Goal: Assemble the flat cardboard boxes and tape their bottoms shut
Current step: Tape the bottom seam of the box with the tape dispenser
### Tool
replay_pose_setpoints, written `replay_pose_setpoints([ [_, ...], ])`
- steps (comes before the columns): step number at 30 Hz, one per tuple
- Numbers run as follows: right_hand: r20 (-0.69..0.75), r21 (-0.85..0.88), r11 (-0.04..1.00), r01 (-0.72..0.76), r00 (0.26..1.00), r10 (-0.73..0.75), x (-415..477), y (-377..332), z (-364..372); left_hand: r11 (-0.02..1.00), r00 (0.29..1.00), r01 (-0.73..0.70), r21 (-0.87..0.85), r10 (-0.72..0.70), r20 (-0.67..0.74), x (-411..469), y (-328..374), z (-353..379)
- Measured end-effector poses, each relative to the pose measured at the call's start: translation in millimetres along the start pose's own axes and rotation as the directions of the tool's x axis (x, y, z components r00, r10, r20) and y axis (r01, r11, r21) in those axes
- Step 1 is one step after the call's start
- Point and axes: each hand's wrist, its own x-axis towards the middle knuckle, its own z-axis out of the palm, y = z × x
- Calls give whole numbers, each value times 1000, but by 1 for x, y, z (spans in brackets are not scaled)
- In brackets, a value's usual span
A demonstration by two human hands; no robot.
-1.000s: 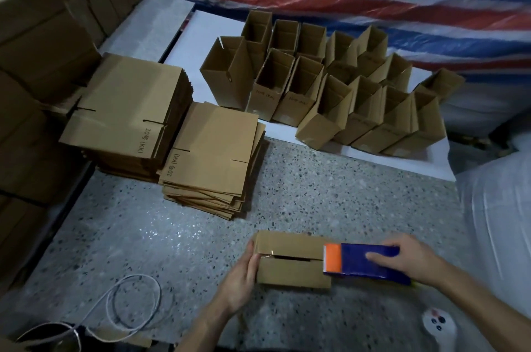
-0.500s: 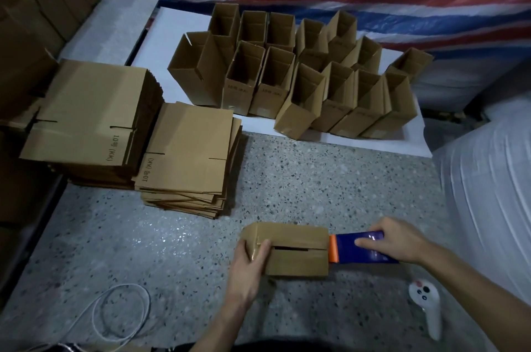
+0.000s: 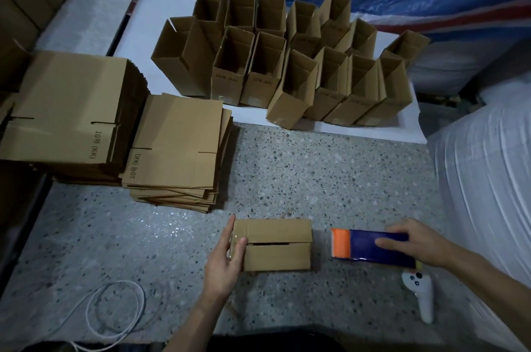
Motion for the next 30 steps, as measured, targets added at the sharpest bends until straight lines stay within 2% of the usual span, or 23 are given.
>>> replay_pose_setpoints([
  [3,48,103,994,32,998,-37,2,8,1,1000,1000,-1,9,1,-1,-1,1,-1],
  [6,86,240,971,-7,996,-14,2,16,-7,1000,1000,-15,9,15,15,-1,1,-3],
  [9,86,203,978,-55,996,38,4,7,-10,1000,1000,-17,15,17,19,-2,1,-4],
  [10,74,142,988,-63,996,53,8,-2,-7,1000,1000,-15,17,15,19,-1,2,-3],
  [12,18,-120,989,-87,996,90,19,-24,6,999,1000,-9,31,9,19,-2,2,-2],
  [14,-87,-392,912,-117,992,90,34,-49,28,999,1000,-8,41,7,11,-3,2,-1],
  [17,-250,-533,820,-211,965,86,51,-77,51,1000,1000,-14,27,14,-6,-3,3,1],
  [18,-270,-596,767,-237,959,86,57,-82,57,1000,1000,-14,26,14,-14,-3,3,2],
  [20,-221,-709,665,-234,970,105,63,-86,76,1000,1000,-9,22,9,-17,-4,-1,2],
  [21,-215,-699,670,-251,967,138,65,-81,86,1000,1000,-6,18,6,-4,-4,-3,1],
  [23,-297,-599,721,-348,933,203,72,-66,101,1000,1000,-19,20,18,1,0,-2,2],
  [25,-393,-582,697,-419,895,210,76,-52,115,1000,1000,-7,22,7,-9,-1,-2,3],
  [27,-425,-517,730,-447,874,234,73,-36,142,1000,1000,17,-9,-17,4,-4,0,3],
  [30,-319,-279,847,-453,875,363,75,-23,178,1000,1000,24,-10,-24,10,-3,1,1],
])
